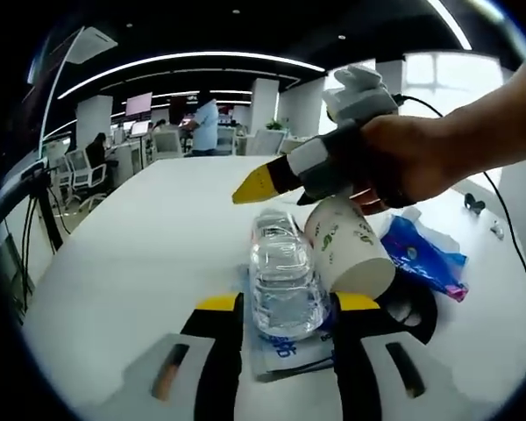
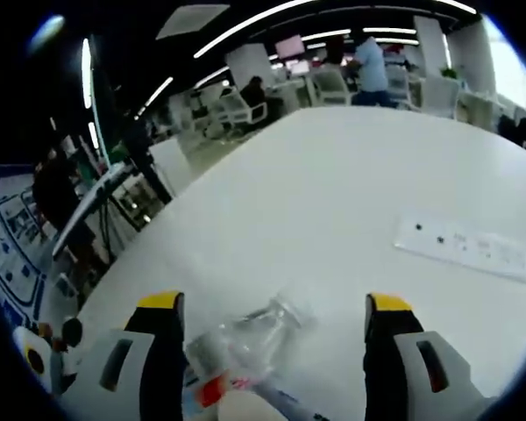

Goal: Arrange the tabletop items into an orderly group along one side of the table until the central work area is clear of visible clutter.

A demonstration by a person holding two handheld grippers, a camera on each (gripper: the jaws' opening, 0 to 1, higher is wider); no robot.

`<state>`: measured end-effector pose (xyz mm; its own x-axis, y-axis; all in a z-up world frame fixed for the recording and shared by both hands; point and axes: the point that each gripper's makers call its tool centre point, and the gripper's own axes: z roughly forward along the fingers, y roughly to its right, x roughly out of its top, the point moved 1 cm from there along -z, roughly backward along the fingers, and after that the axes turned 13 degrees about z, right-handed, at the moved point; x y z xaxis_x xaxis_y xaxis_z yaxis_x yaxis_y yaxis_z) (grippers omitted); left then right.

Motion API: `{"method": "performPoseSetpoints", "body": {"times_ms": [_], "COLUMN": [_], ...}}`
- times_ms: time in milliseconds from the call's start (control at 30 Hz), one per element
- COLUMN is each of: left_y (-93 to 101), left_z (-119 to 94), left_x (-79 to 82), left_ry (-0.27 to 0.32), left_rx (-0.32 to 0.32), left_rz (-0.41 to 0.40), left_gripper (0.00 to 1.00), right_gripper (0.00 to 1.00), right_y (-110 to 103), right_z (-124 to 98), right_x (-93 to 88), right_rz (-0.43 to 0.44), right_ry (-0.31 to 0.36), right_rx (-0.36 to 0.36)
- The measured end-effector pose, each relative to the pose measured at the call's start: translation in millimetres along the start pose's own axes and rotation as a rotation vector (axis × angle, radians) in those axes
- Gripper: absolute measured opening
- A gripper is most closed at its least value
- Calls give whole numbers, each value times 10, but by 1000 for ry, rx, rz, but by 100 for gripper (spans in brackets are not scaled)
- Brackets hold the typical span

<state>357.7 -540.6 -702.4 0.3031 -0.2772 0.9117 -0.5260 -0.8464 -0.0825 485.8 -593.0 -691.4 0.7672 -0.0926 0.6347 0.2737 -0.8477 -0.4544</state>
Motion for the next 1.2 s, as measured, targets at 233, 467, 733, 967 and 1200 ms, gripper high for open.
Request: {"method": "performPoseSetpoints", "body": {"times_ms": [233,467,733,967,1200], "left_y": [-7,-18,2,32,-12], "left_z": [-30,-54,-73,-80,-122], "left_x": [60,93,95,85,64], "left_ry": [16,21,33,39,34], "left_rx": [-17,-35,-72,-100,-86], "left_rz": [17,24,34,45,54], "left_gripper": [35,34,34,38,32], "right_gripper": [82,82,82,82,82], "right_y": [-42,-41,-41,-65,-41], "right_z": [16,23,57,76,77], "right_x": [-13,1,-12,-27,-20], "right_rz": [-13,-13,0,-3,0], "right_ry": [-14,-18,-28,-33,-31], "right_rx": [5,5,9,15,11]}}
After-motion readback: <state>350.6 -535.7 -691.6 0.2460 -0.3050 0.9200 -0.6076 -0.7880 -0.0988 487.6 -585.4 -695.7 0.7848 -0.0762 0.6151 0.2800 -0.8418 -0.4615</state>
